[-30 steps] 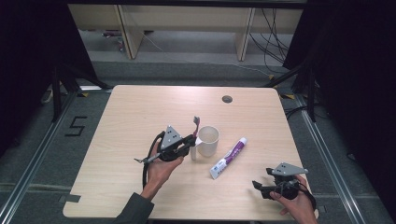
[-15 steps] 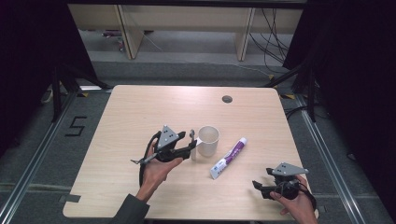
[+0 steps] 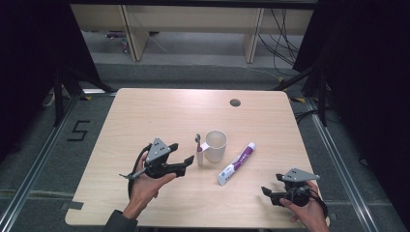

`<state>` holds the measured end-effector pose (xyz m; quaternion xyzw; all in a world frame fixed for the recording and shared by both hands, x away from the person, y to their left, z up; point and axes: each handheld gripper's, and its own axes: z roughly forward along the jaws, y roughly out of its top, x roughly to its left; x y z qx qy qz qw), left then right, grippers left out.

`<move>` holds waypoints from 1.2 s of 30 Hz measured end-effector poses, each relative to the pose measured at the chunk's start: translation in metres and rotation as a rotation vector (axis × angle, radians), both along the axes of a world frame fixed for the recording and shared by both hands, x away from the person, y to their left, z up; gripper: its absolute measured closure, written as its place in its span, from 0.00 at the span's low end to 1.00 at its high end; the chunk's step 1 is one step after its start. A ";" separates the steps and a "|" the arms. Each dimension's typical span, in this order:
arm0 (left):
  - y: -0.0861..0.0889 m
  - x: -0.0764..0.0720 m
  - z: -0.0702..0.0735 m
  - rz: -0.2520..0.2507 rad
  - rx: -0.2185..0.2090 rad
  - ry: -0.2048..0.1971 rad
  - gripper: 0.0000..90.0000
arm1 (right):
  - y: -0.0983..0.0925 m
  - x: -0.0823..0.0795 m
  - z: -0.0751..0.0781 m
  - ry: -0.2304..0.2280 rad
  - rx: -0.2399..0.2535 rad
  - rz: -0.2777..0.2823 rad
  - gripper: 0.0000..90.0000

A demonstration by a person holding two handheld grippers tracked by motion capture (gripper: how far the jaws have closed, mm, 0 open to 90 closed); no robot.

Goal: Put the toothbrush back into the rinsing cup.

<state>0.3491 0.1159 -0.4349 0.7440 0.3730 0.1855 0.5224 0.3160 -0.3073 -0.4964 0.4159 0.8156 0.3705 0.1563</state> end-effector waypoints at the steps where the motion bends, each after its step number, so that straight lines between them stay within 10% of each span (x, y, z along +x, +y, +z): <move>1: 0.002 -0.002 -0.001 0.001 0.005 0.006 0.28 | 0.000 0.000 0.000 0.000 0.001 0.000 0.26; 36: 0.042 -0.054 -0.054 0.001 0.075 0.132 0.22 | -0.008 -0.001 -0.001 -0.014 0.022 -0.007 0.25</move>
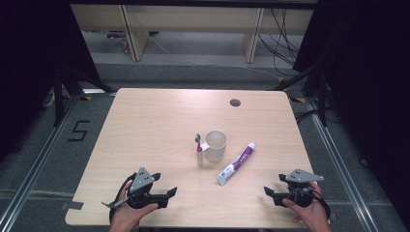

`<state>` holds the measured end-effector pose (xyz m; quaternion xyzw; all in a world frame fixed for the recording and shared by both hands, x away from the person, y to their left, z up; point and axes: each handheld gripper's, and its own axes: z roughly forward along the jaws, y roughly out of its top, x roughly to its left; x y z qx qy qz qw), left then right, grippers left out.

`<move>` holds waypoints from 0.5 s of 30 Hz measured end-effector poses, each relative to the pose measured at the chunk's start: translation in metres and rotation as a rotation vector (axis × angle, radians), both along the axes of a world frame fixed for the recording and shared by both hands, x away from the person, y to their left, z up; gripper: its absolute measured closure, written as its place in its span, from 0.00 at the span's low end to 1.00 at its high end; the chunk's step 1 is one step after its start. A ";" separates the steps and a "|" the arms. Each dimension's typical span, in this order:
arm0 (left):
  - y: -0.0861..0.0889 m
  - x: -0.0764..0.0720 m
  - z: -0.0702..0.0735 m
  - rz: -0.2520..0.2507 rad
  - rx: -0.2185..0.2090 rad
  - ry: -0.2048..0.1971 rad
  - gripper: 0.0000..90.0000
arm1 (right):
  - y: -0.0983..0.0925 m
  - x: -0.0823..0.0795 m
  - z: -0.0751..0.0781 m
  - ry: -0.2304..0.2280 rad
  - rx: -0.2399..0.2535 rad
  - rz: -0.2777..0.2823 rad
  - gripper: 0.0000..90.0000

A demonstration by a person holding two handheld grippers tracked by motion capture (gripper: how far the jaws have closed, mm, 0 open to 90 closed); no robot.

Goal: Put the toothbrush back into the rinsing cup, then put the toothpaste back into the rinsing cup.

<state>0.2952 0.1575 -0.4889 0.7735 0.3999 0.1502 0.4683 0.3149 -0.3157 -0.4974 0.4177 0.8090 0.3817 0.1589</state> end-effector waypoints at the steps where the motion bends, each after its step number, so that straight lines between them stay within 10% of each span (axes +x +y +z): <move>1: 0.001 -0.001 -0.001 0.004 0.001 0.003 0.21 | 0.000 0.000 0.000 0.002 0.001 -0.006 0.25; 15: 0.006 -0.016 -0.011 -0.003 0.058 0.015 0.19 | 0.001 0.003 0.003 -0.033 -0.018 -0.009 0.24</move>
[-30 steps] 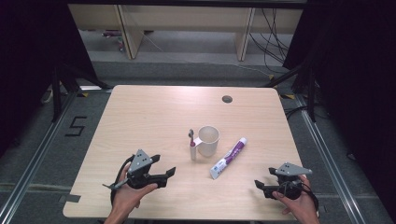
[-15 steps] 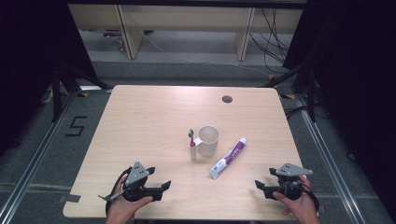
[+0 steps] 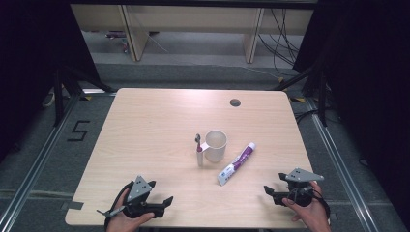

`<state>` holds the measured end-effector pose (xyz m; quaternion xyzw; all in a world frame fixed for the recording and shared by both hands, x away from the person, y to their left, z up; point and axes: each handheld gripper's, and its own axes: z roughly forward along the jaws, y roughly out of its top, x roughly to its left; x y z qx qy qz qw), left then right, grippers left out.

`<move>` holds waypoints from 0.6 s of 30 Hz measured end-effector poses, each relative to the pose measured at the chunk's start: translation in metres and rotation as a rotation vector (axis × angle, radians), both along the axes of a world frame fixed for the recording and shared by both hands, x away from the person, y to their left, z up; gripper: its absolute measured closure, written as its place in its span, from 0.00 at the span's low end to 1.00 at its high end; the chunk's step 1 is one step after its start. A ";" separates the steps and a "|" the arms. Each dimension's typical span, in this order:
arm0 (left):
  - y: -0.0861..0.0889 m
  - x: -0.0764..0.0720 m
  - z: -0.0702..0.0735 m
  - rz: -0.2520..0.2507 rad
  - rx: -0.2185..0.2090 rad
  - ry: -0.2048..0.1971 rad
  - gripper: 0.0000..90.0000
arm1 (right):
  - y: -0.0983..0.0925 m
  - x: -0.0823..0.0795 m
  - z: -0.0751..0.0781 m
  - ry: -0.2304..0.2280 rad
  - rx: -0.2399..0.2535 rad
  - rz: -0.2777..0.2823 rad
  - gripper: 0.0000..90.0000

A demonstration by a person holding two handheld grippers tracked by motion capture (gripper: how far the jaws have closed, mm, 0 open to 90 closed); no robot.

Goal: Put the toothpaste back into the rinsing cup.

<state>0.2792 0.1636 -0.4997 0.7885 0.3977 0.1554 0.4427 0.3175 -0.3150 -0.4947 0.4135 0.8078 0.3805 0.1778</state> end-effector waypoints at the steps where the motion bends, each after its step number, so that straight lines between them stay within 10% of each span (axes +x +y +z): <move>1: 0.000 0.000 0.000 0.000 0.000 0.000 0.19 | 0.002 0.000 0.001 0.017 0.023 -0.020 0.24; 9: 0.004 0.000 -0.002 0.004 0.014 -0.005 0.18 | 0.008 0.021 0.012 -0.027 0.038 -0.043 0.30; 18: 0.006 0.000 -0.003 -0.003 0.049 -0.009 0.18 | 0.017 0.049 0.022 -0.030 0.061 -0.037 0.72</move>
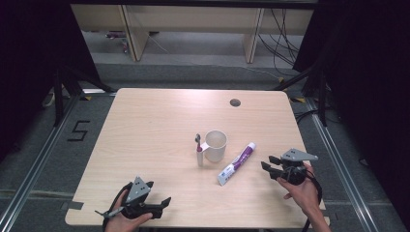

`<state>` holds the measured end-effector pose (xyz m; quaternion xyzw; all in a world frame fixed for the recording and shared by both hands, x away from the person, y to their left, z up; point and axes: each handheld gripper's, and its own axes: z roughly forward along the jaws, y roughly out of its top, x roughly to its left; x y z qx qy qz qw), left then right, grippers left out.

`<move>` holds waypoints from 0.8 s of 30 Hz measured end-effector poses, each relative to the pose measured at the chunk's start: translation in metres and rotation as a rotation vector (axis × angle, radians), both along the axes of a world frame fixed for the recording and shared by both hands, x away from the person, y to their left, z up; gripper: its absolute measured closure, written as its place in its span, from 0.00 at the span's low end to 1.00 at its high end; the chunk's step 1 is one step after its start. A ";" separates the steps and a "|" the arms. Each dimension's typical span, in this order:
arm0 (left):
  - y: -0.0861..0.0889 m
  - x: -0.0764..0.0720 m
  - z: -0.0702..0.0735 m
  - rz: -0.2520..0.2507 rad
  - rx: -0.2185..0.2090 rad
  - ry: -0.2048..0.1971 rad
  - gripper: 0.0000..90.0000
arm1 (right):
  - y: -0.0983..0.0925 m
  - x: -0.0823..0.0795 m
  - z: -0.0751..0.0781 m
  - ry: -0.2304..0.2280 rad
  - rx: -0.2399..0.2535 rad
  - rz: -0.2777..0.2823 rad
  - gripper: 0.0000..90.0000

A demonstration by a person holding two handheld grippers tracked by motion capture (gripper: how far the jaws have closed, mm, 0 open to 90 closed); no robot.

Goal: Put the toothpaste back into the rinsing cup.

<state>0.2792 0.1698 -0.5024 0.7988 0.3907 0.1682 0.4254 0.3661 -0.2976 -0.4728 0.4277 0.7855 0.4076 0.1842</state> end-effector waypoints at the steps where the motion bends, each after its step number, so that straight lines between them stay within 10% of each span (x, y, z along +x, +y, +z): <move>1: 0.000 0.000 0.000 0.000 0.000 0.000 0.18 | 0.000 0.000 0.000 0.000 0.000 0.000 0.72; 12: -0.001 0.000 -0.003 0.009 -0.012 0.003 0.18 | 0.022 0.040 0.005 -0.006 -0.014 0.061 0.99; 24: -0.001 -0.001 -0.002 0.000 -0.002 0.001 0.18 | 0.051 0.083 -0.003 0.038 -0.101 0.087 1.00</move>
